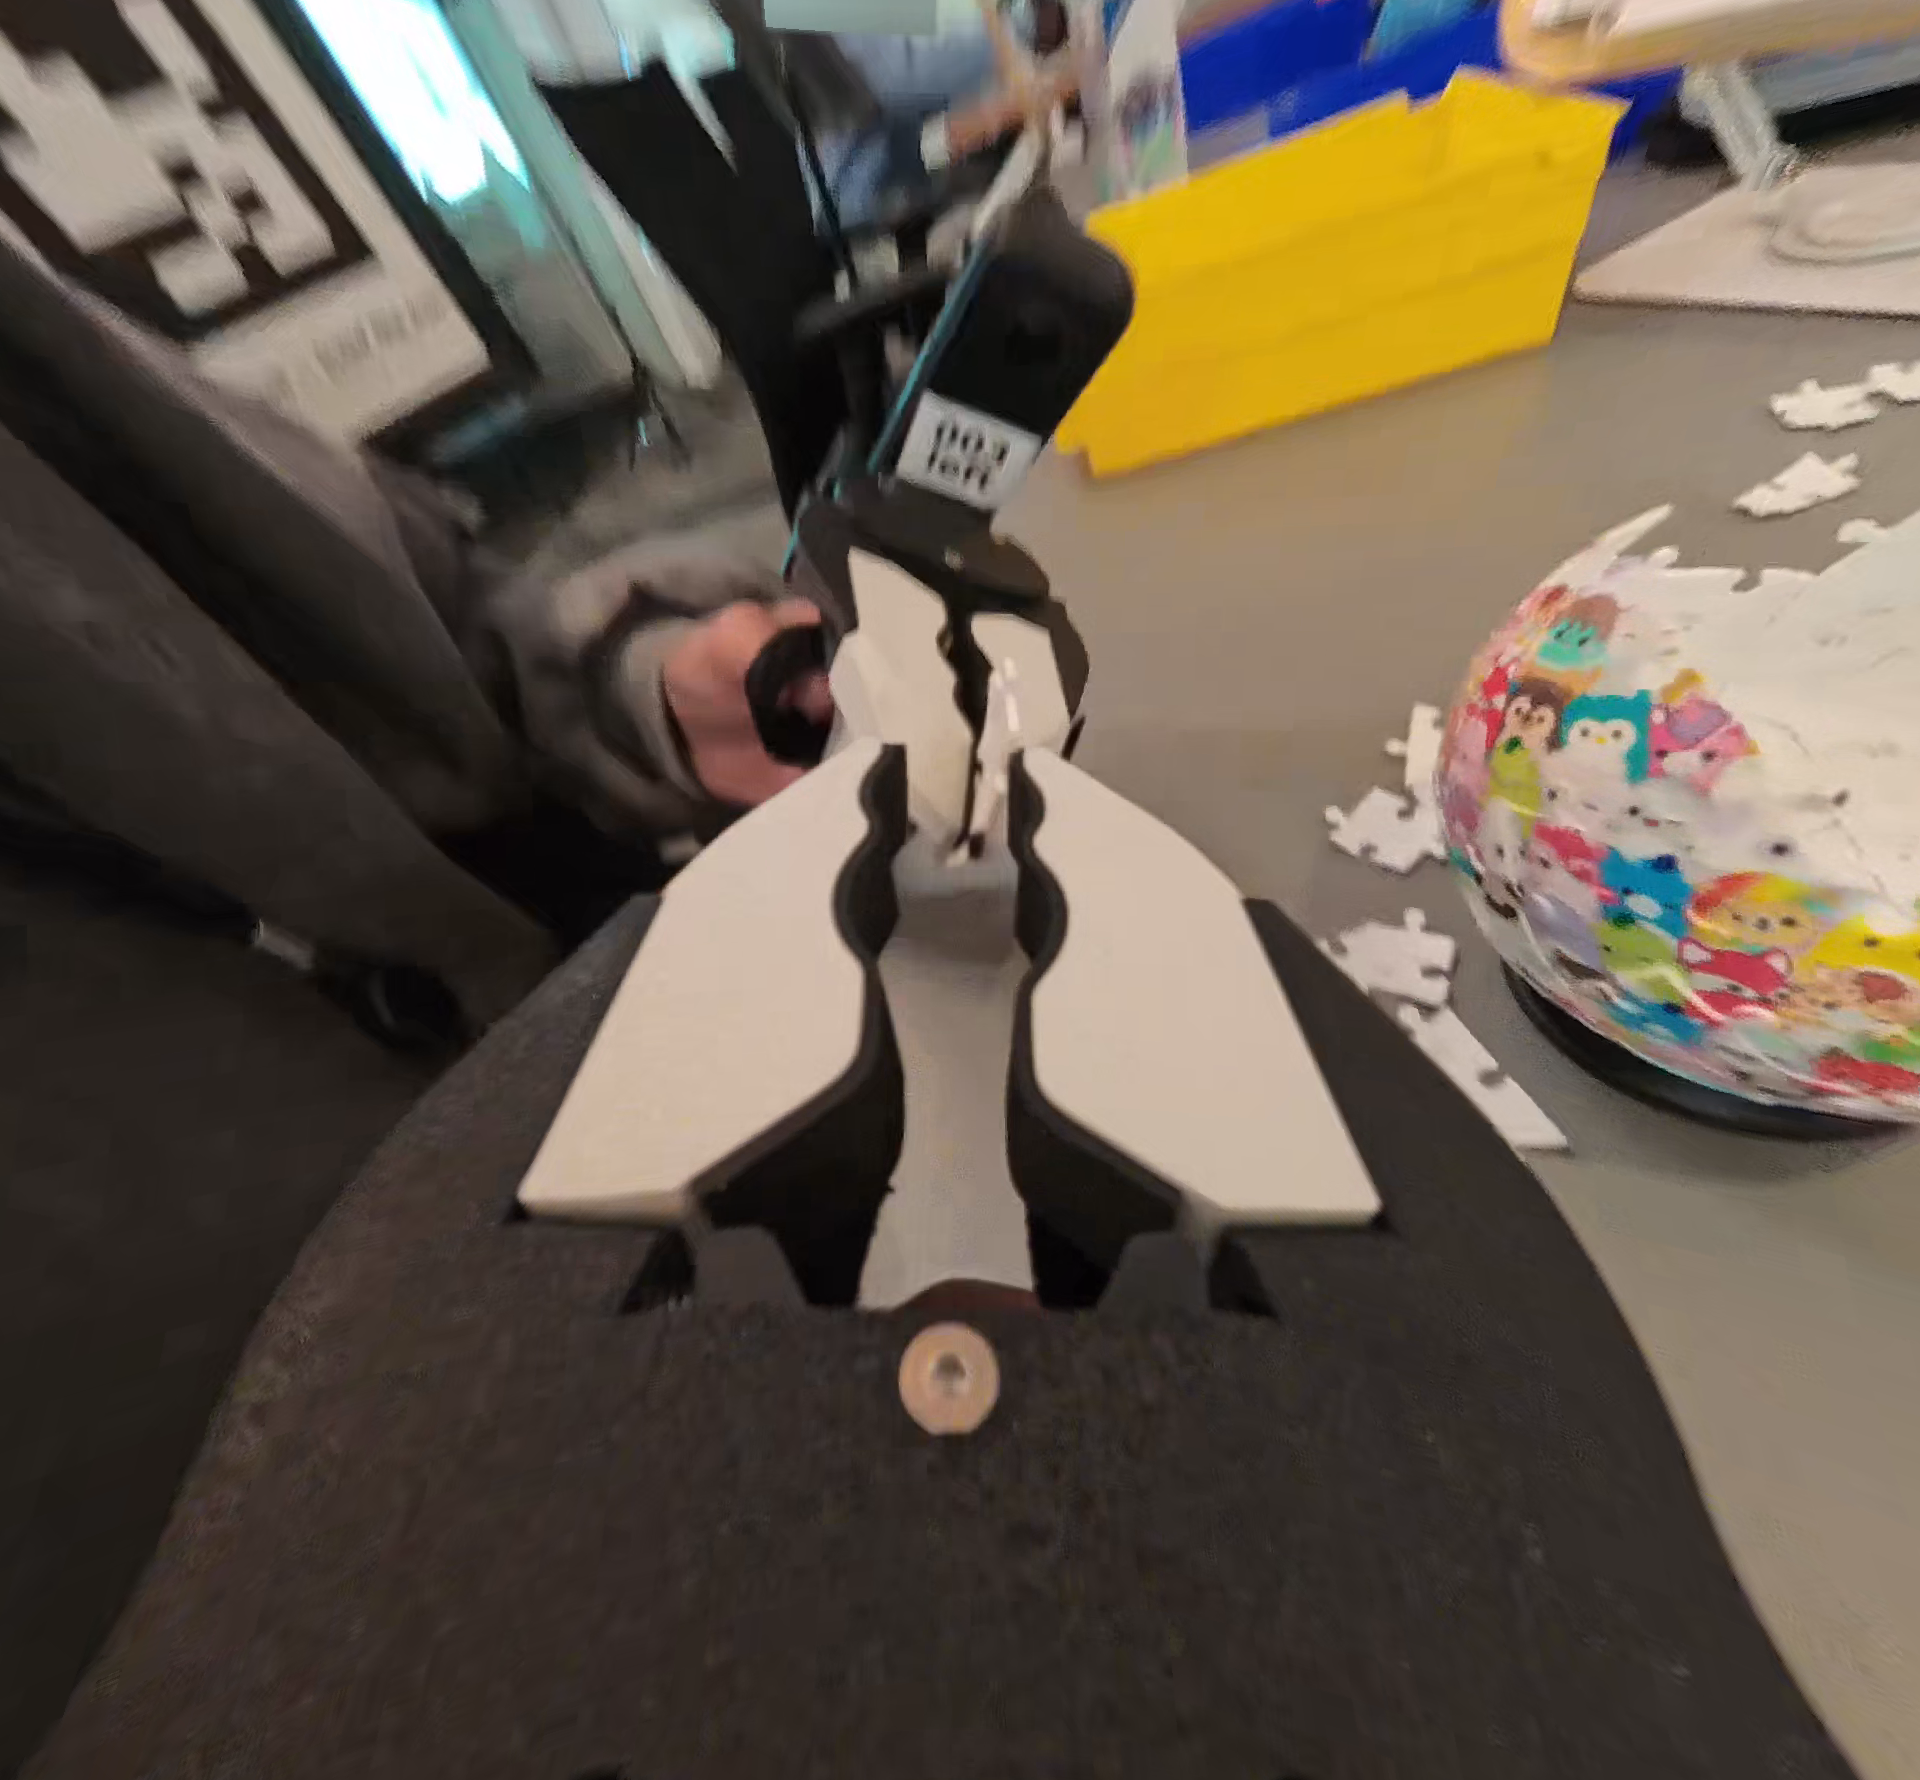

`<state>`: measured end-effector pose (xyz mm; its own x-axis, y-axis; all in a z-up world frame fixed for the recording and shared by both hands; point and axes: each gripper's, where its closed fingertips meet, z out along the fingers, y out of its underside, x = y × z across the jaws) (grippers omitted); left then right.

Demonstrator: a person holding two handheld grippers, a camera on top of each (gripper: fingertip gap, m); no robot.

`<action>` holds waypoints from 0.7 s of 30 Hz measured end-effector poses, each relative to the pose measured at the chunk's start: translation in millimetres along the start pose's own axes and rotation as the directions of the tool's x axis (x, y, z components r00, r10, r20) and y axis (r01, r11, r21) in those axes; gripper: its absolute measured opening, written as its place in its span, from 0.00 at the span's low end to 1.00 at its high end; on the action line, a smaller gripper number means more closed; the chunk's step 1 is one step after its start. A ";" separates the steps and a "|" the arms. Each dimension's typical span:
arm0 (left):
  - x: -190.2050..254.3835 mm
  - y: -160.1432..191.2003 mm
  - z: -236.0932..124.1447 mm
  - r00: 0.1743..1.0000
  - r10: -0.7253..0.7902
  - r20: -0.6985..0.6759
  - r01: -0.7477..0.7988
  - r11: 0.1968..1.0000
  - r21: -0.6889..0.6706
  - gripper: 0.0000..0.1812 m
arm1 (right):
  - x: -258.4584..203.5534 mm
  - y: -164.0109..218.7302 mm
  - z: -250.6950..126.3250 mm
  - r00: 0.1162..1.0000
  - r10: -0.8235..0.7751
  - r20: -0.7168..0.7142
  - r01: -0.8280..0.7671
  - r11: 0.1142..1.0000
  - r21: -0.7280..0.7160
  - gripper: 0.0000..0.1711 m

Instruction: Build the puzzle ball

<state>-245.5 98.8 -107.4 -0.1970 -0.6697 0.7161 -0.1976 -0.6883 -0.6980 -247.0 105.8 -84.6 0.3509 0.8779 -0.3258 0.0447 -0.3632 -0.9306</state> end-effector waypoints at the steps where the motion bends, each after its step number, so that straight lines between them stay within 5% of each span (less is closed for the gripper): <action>1: 1.0 -1.3 -0.5 1.000 0.004 -0.005 -0.004 1.000 0.009 0.01 | 2.4 -2.8 3.0 1.000 0.023 -0.009 -0.022 0.998 0.052 0.09; 10: 2.6 0.0 0.2 0.999 0.036 0.001 -0.036 0.999 -0.002 0.01 | 7.4 -5.4 10.1 0.998 -0.002 -0.059 0.006 0.998 0.065 0.01; 21: -1.9 -1.1 4.0 0.988 0.131 0.082 -0.130 0.991 -0.016 0.01 | 10.2 -4.6 9.9 0.963 -0.209 -0.172 0.191 0.975 -0.113 0.02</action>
<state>-241.1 99.7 -107.9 -0.1416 -0.7748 0.6161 -0.1858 -0.5905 -0.7853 -252.9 119.6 -85.3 0.4893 0.8674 -0.0908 0.2167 -0.2218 -0.9507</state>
